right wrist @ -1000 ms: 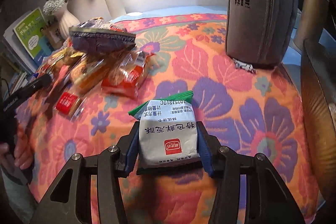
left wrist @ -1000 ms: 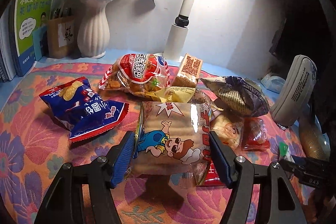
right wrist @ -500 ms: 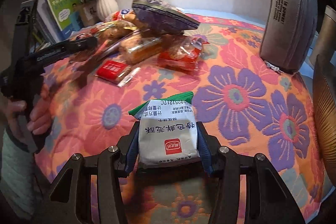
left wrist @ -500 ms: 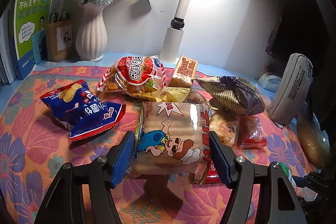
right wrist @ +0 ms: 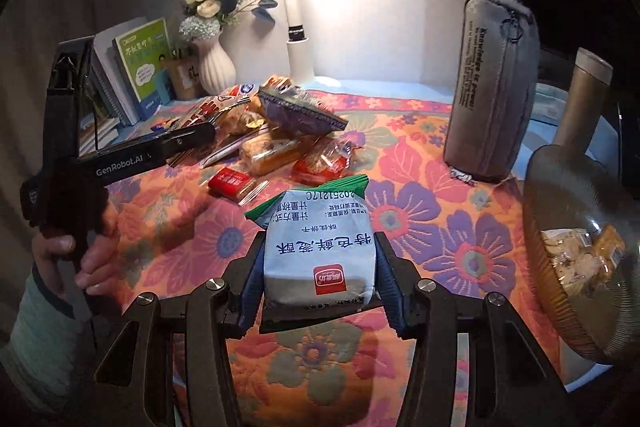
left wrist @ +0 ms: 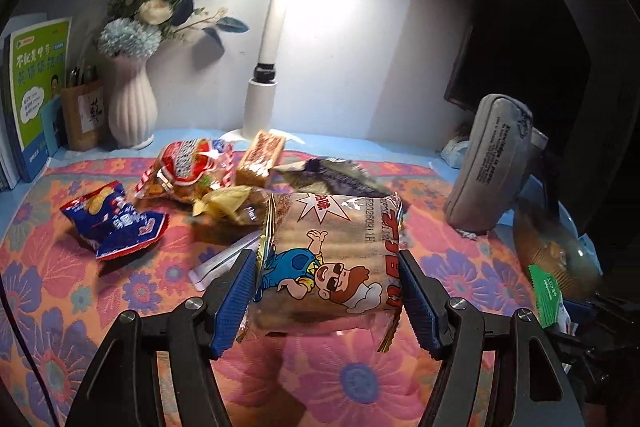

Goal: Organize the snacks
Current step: 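Carry both packets to the glass bowl and open both tools to release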

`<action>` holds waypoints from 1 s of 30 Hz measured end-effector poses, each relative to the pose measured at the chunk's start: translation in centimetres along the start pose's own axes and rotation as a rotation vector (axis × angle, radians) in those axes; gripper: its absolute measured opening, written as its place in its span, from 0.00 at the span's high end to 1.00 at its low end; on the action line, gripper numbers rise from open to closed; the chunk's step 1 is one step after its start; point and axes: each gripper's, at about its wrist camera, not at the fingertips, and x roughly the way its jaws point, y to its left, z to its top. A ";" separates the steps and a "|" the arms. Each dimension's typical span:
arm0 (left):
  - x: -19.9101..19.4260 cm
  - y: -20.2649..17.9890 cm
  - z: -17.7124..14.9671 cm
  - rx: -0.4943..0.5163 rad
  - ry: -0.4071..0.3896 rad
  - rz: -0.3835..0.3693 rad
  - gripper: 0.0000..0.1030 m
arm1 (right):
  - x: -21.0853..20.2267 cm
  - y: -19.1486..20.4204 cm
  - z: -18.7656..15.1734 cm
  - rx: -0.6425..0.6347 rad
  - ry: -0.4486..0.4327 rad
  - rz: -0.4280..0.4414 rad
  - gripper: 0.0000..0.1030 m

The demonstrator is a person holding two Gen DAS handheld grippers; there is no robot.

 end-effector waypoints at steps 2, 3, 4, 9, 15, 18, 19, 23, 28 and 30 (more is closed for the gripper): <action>-0.4 -2.1 0.9 0.029 -0.013 -0.027 0.34 | -1.5 -1.4 0.1 0.023 -0.032 -0.018 0.53; -0.5 -3.5 1.4 0.050 -0.020 -0.042 0.34 | -2.2 -2.3 0.3 0.040 -0.049 -0.028 0.53; -0.6 -4.8 1.8 0.069 -0.026 -0.055 0.34 | -2.8 -3.2 0.4 0.057 -0.065 -0.041 0.53; -0.1 -12.2 3.4 0.171 -0.036 -0.145 0.34 | -6.5 -9.8 0.6 0.184 -0.139 -0.142 0.53; 2.5 -21.5 4.1 0.265 0.006 -0.273 0.34 | -10.3 -17.7 -1.1 0.348 -0.178 -0.311 0.53; 4.6 -26.3 3.9 0.330 0.035 -0.294 0.34 | -11.0 -21.0 -2.5 0.428 -0.167 -0.333 0.53; 5.4 -27.5 3.8 0.342 0.049 -0.300 0.34 | -11.1 -21.7 -2.8 0.449 -0.162 -0.332 0.53; 8.4 -31.5 3.6 0.360 0.107 -0.322 0.34 | -10.9 -24.0 -4.2 0.508 -0.144 -0.312 0.53; 11.0 -33.8 3.4 0.382 0.148 -0.315 0.34 | -10.3 -24.9 -4.8 0.515 -0.123 -0.303 0.53; 11.8 -34.0 3.4 0.384 0.158 -0.309 0.34 | -9.9 -25.3 -4.8 0.518 -0.107 -0.299 0.53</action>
